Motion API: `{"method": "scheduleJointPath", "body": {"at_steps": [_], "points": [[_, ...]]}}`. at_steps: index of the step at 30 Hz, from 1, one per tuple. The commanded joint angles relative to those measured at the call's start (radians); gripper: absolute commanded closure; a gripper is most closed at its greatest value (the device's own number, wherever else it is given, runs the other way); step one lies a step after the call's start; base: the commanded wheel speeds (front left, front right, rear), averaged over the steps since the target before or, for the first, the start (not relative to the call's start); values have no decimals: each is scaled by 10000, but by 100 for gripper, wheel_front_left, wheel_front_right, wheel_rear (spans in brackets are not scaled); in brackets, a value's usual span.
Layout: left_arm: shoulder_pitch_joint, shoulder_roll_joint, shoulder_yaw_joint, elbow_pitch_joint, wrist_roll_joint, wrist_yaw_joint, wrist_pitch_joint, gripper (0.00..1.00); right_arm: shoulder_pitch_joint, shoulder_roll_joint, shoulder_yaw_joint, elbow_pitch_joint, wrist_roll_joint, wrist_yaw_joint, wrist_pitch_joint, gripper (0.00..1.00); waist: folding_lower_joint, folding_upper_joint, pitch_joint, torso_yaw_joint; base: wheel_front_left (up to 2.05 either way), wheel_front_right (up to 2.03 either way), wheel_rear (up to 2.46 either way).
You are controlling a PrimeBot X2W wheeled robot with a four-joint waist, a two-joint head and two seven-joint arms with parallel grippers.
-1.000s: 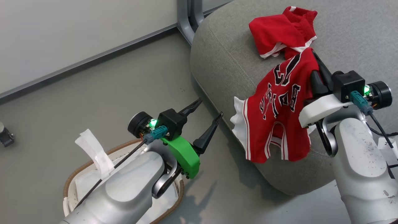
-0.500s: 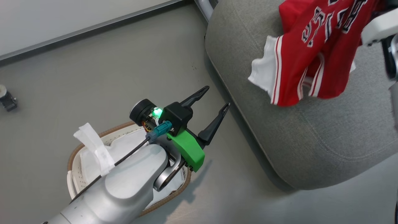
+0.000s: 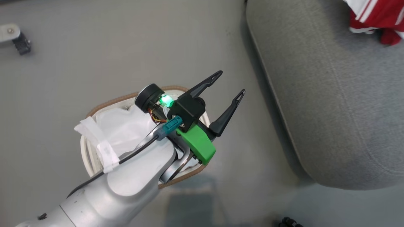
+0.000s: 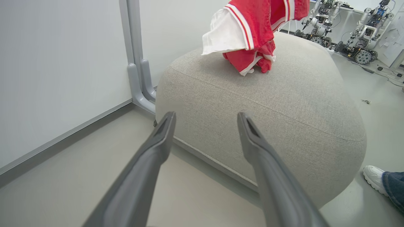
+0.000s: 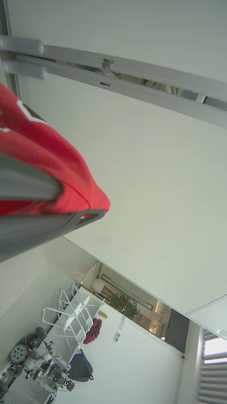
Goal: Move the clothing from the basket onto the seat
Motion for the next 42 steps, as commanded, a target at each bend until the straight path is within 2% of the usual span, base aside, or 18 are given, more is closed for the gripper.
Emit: {"method": "scheduleJointPath", "body": {"at_steps": [1, 5, 15, 16, 18, 20, 28, 34, 42], "points": [[-201, 4, -1, -65, 34, 61, -46, 0, -45, -171, -186, 195, -128, -14, 58, 100, -1, 0, 887, 814, 0, 0, 0], [-339, 55, 31, -86, 105, 85, -51, 0, 326, -337, -638, 737, -446, -13, -151, 100, -1, 0, 1289, 1076, 0, 0, 0], [-287, 374, -50, 4, 69, 72, 113, 0, 1640, 874, -1882, 2836, -978, -14, -1189, 100, -1, 0, 1668, 1098, 0, 0, 0], [-265, 401, -55, 3, 59, 79, 122, 0, 1740, 955, -1972, 3007, -1058, -14, -1282, 95, -1, 0, 1669, 1078, 0, 0, 0], [-204, 424, -66, -6, 39, 117, 120, 0, 1845, 1121, -2130, 3257, -1142, -14, -1458, 63, -1, 0, 1646, 1022, 0, 0, 0], [-129, 479, -79, 6, 23, 148, 135, 0, 2006, 1360, -2172, 3497, -1227, -14, -1634, 0, -1, 0, 1583, 932, 0, 0, 0], [102, 558, -12, 72, -152, 166, 53, 0, 2579, 1802, -1879, 3870, -1398, -14, -2164, 0, -1, 0, 975, 524, 0, 0, 0], [441, 519, 304, 286, -332, 218, -99, 0, 3232, 2058, -1151, 3657, -1117, -14, -2302, 0, -1, 0, 192, 223, 0, 0, 0], [1108, 250, 1222, 544, -489, 225, -179, 0, 3923, 1923, -296, 2889, -451, -14, -2326, 0, -1, 0, -1129, 328, 0, 0, 0]]}}
